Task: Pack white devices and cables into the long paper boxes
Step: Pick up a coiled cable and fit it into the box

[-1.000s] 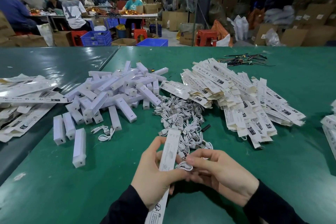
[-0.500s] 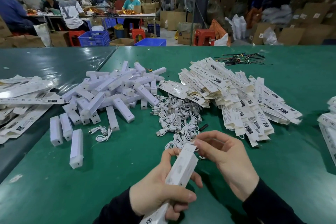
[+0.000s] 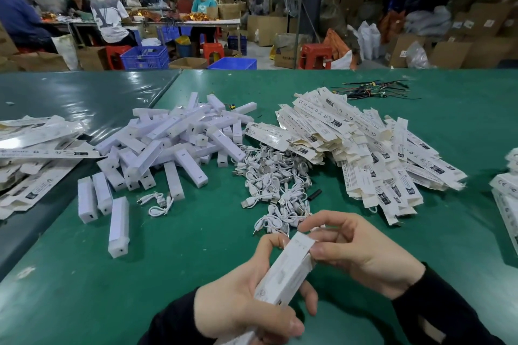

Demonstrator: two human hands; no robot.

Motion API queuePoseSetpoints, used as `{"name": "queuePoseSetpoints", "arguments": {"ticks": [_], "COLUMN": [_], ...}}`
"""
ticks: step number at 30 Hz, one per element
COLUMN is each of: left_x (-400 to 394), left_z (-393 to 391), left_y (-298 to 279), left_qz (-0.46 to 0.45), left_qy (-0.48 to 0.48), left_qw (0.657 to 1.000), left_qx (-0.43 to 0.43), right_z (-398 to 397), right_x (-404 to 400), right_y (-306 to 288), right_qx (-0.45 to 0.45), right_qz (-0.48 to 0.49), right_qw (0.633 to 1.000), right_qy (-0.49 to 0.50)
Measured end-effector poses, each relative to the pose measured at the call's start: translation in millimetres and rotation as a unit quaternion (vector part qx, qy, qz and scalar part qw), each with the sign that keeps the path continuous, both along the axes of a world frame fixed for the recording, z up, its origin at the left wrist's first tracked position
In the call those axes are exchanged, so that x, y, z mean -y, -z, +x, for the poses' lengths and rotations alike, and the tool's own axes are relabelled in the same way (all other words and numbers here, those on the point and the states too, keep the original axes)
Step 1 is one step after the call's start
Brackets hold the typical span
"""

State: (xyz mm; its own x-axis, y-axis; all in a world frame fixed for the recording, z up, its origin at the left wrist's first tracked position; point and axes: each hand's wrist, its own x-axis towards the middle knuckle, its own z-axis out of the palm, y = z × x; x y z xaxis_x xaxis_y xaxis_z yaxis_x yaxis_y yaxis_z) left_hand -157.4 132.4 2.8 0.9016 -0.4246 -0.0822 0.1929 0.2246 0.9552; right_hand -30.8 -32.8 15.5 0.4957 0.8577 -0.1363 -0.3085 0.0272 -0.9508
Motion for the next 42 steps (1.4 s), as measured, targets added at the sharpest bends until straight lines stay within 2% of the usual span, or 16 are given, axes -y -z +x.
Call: {"name": "queuePoseSetpoints", "arguments": {"ticks": [4, 6, 9, 11, 13, 14, 17, 21, 25, 29, 33, 36, 39, 42], "left_x": [2.8, 3.9, 3.7, 0.8, -1.0, -2.1, -3.2, -4.2, 4.3, 8.1, 13.8, 16.6, 16.6, 17.7], "left_z": [-1.5, -1.1, 8.0, 12.4, 12.0, 11.1, 15.3, 20.2, 10.4, 11.3, 12.5, 13.3, 12.7, 12.1], "left_y": [0.1, 0.5, 8.3, 15.7, 21.7, 24.0, 28.3, 27.2, 14.0, 14.7, 14.4, 18.3, 19.5, 18.5], "left_qz": [0.002, 0.008, -0.004, -0.047, -0.133, -0.148, -0.082, 0.011, -0.089, -0.08, -0.12, -0.081, -0.022, -0.018], "left_qy": [0.022, 0.01, -0.026, -0.055, -0.046, -0.045, -0.089, -0.177, -0.205, -0.24, -0.27, -0.301, -0.309, -0.301], "left_qw": [1.0, 1.0, 0.999, 0.995, 0.985, 0.983, 0.988, 0.98, 0.973, 0.967, 0.955, 0.95, 0.951, 0.953], "left_qx": [-0.004, -0.008, -0.028, -0.075, -0.097, -0.1, -0.101, -0.088, -0.058, -0.018, -0.029, -0.012, -0.002, -0.002], "right_z": [0.8, 1.7, 1.1, -1.3, -3.9, -5.2, -6.3, -2.0, -0.5, -0.1, 0.3, -0.6, -1.7, -2.8], "right_x": [1.6, 0.7, -4.5, -9.2, -12.0, -12.9, -12.7, -13.1, -12.7, -10.8, -10.5, -13.9, -15.0, -17.3], "right_y": [-0.3, 1.9, 8.7, 13.6, 16.1, 15.4, 12.9, 14.0, 13.7, 13.6, 19.5, 22.8, 23.1, 24.7], "right_qx": [-0.017, -0.01, -0.049, -0.046, -0.019, 0.001, 0.06, 0.072, 0.111, 0.177, 0.145, 0.134, 0.12, 0.072], "right_qz": [0.007, -0.009, -0.019, -0.027, -0.037, -0.044, -0.068, -0.07, -0.071, -0.066, -0.023, -0.027, -0.028, 0.007], "right_qw": [0.998, 0.999, 0.999, 0.997, 0.997, 0.997, 0.995, 0.995, 0.991, 0.982, 0.987, 0.983, 0.983, 0.986], "right_qy": [-0.053, -0.043, 0.012, 0.05, 0.066, 0.066, 0.048, 0.016, 0.017, 0.012, 0.064, 0.119, 0.134, 0.149]}}
